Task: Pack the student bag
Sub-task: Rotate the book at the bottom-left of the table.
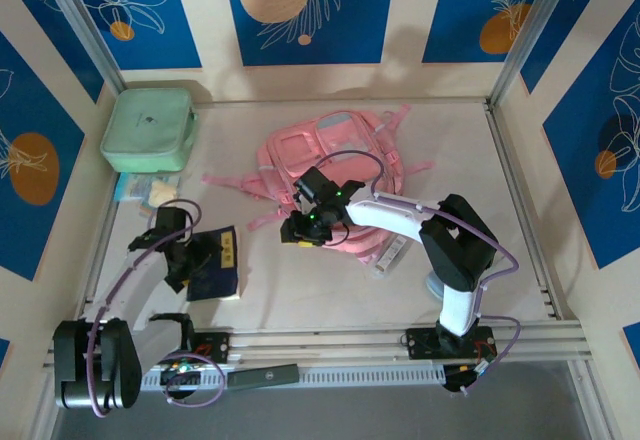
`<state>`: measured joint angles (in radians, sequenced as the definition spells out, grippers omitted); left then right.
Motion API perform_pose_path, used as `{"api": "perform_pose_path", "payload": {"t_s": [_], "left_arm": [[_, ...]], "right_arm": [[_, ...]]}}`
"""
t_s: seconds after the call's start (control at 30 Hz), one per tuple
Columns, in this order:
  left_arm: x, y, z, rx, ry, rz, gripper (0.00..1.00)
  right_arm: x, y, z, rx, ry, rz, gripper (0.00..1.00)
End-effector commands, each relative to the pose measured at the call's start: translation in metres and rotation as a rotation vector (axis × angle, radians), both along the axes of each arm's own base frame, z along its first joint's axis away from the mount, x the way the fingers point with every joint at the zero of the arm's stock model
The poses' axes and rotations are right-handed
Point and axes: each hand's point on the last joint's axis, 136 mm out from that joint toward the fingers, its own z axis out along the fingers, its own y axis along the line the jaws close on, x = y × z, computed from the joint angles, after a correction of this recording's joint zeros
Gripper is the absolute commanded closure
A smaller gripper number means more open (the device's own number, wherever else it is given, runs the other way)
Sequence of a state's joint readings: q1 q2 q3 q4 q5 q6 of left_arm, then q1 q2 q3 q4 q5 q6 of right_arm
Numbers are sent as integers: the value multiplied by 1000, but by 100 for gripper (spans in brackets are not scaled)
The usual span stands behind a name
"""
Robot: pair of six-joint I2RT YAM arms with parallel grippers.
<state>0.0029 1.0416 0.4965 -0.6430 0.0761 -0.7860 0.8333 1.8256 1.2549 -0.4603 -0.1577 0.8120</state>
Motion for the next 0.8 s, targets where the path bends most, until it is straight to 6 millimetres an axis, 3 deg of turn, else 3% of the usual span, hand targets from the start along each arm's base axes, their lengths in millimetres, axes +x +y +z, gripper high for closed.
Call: {"api": "perform_pose_path", "payload": {"t_s": [0.0,0.13,0.33,0.57,0.77], "left_arm": [[0,-19,-5,-105,-29,-29,1],[-4,-41,-8,-196,-54,-9,1],[-9,-79,3,-190,-79,-51,0],[-20,-44,5,26,-64,-55,3],[-25,-43,-2,27,-39,-63,9]], "right_arm": [[-3,-8,-1,-14,14,4,55],[2,-12,2,-15,-3,-1,55],[4,-4,2,-7,19,4,55],[-13,34,-4,-40,36,98,50],[-21,62,-11,-47,29,162,49]]}}
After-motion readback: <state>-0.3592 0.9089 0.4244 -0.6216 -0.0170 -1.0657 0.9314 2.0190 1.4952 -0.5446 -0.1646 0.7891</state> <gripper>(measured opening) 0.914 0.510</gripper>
